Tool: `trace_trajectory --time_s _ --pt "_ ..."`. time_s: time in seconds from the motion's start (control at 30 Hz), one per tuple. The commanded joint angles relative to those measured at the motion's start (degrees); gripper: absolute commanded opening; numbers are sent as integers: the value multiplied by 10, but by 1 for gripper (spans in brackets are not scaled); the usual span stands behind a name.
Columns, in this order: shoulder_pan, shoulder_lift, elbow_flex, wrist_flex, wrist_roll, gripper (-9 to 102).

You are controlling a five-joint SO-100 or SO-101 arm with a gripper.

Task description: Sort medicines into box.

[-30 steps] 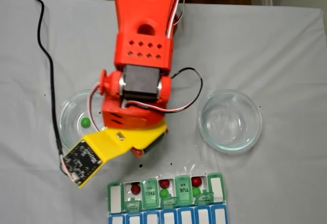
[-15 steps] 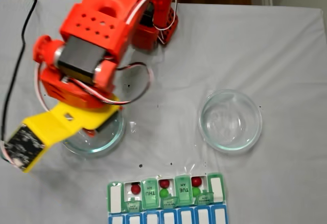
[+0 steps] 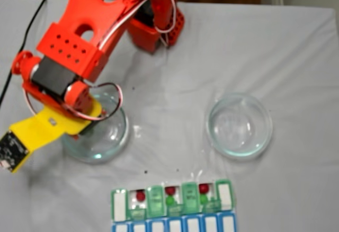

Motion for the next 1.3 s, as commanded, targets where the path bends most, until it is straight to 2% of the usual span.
trace_trajectory --time_s 0.0,0.13,0.37,1.27 --pt "3 -12 -24 -6 -4 7" --pt "11 -13 -22 -18 -21 14" --pt "22 17 9 -49 -43 19" --pt "26 -3 40 -105 -58 20"
